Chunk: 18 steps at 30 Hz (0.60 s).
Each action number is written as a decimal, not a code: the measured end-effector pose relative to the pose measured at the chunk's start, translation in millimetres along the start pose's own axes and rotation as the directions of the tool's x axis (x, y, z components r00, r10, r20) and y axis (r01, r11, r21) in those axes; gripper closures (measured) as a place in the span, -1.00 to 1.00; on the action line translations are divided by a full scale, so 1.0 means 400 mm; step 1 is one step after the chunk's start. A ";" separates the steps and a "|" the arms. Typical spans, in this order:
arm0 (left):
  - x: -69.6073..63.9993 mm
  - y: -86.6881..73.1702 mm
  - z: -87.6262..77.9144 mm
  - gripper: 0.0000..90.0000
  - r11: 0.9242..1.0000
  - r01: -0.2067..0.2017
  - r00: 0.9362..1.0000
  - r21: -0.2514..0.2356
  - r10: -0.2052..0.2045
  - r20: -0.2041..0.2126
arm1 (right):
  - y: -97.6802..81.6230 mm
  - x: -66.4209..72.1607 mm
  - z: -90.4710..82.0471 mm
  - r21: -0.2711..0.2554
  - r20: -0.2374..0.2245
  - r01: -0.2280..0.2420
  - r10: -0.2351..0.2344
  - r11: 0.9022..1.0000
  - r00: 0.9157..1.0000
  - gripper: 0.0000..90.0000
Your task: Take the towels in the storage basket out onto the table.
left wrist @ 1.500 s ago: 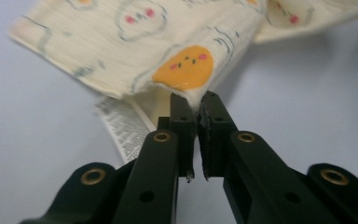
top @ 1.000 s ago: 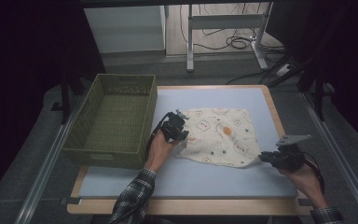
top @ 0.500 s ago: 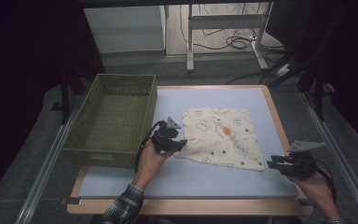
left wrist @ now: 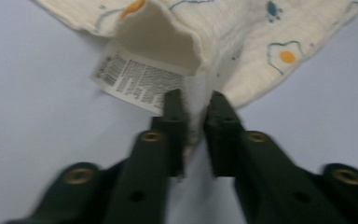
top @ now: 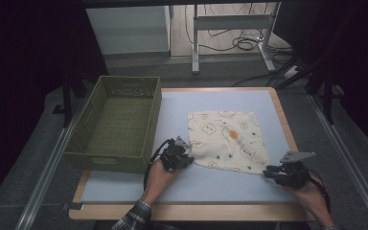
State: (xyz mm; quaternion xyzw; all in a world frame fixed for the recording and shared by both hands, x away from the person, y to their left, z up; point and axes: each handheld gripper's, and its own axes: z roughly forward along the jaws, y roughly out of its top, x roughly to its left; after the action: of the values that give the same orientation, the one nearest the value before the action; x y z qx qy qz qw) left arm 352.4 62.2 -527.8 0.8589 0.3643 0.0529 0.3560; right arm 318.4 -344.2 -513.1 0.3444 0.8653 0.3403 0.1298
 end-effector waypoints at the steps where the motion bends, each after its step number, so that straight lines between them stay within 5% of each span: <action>1: 0.000 0.000 0.000 0.90 1.000 0.000 1.000 0.000 0.000 0.000 | 0.000 0.000 0.000 0.000 0.000 0.000 0.000 1.000 1.000 0.70; 4: -0.005 -0.006 -0.030 0.92 1.000 0.019 0.999 -0.006 -0.018 0.040 | -0.006 0.003 -0.009 -0.005 -0.001 0.002 -0.002 1.000 1.000 0.97; 9: -0.017 -0.038 -0.080 0.80 0.999 0.038 0.996 0.005 -0.038 0.083 | -0.005 0.007 -0.045 -0.025 -0.028 -0.007 0.007 1.000 1.000 0.99; 11: -0.021 -0.046 -0.084 0.46 0.999 0.036 0.996 0.010 -0.036 0.076 | -0.006 0.008 -0.054 -0.024 -0.026 -0.006 0.005 1.000 1.000 0.99; 12: -0.031 -0.058 -0.094 0.31 1.000 0.022 1.000 0.006 -0.022 0.022 | -0.012 0.007 -0.065 -0.024 -0.025 -0.010 0.009 1.000 1.000 0.98; 15: -0.039 -0.060 -0.108 0.25 1.000 -0.001 1.000 -0.017 0.001 -0.018 | -0.020 0.003 -0.073 -0.034 -0.029 -0.034 0.033 0.999 0.999 0.91; 18: -0.061 -0.038 -0.125 0.31 0.996 -0.068 0.997 -0.055 0.065 -0.052 | -0.017 -0.002 -0.071 -0.049 -0.033 -0.049 0.047 0.998 0.998 0.83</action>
State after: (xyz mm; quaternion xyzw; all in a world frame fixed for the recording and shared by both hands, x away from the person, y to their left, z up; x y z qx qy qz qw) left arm 308.1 82.0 -496.7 0.8586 0.3425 0.0966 0.3690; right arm 302.4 -362.7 -496.7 0.3565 0.8500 0.3700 0.1165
